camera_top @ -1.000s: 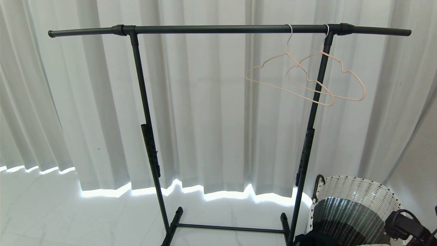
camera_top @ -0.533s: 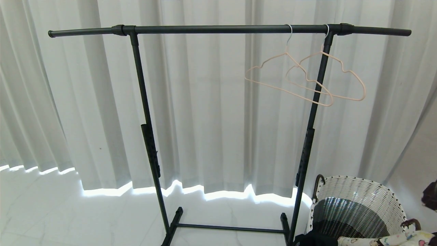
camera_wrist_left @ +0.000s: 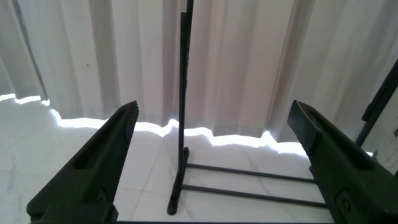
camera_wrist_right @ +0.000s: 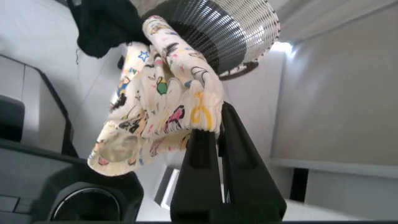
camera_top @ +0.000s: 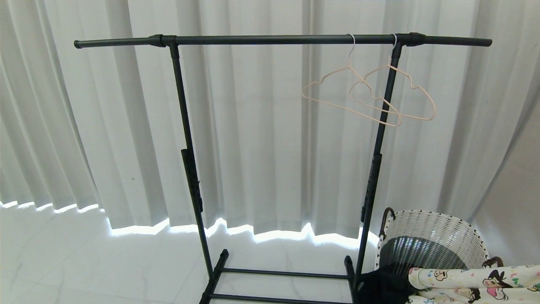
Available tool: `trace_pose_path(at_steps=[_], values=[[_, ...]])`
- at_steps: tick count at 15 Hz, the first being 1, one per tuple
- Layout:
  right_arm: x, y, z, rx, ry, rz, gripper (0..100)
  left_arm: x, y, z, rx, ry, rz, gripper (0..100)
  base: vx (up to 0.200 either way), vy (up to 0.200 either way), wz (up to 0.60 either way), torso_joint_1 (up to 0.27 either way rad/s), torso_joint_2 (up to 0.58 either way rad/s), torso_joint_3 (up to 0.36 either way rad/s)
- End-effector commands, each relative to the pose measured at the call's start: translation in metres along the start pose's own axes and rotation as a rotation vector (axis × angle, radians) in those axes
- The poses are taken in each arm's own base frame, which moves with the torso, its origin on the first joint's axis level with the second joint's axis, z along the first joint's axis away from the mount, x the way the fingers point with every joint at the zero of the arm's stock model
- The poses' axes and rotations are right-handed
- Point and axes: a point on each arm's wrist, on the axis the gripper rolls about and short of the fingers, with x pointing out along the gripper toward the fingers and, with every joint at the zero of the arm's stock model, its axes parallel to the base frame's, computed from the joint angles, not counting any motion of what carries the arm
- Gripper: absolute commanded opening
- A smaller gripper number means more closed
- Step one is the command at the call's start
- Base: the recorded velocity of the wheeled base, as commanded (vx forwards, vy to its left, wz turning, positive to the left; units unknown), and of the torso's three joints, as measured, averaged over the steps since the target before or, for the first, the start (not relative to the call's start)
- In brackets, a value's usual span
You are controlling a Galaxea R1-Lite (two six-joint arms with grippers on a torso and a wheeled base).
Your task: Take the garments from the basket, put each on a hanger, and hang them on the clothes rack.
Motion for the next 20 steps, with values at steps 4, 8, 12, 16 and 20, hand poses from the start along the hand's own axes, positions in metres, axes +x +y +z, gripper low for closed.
trace_pose_path(at_steps=[4, 8, 12, 16, 20], values=[[-0.003, -0.002, 0.01, -0.049, -0.048, 0.036, 0, 0.0, 0.0, 0.0, -0.002, 0.0, 0.0, 100, -0.2, 0.0, 0.0, 0.004, 0.0, 0.004], [0.015, -0.005, 0.03, -0.053, -0.066, 0.151, 0, 0.0, 0.0, 0.0, 0.0, 0.0, 0.0, 100, 0.0, 0.0, 0.0, 0.0, 0.0, 0.0], [0.03, 0.008, 0.05, -0.073, -0.065, 0.314, 0, 0.0, 0.0, 0.0, 0.024, 0.0, -0.005, 100, 0.0, 0.0, 0.0, 0.0, 0.0, 0.0], [0.056, 0.025, 0.063, -0.101, 0.023, 0.424, 0, 0.0, 0.0, 0.0, 0.078, 0.001, -0.012, 100, 0.0, 0.0, 0.0, 0.0, 0.0, 0.0], [0.072, 0.06, 0.081, -0.067, 0.014, 0.559, 0, -0.005, -0.001, 0.029, 0.028, -0.065, -0.052, 100, 0.0, 0.0, 0.0, 0.0, 0.0, 0.0]])
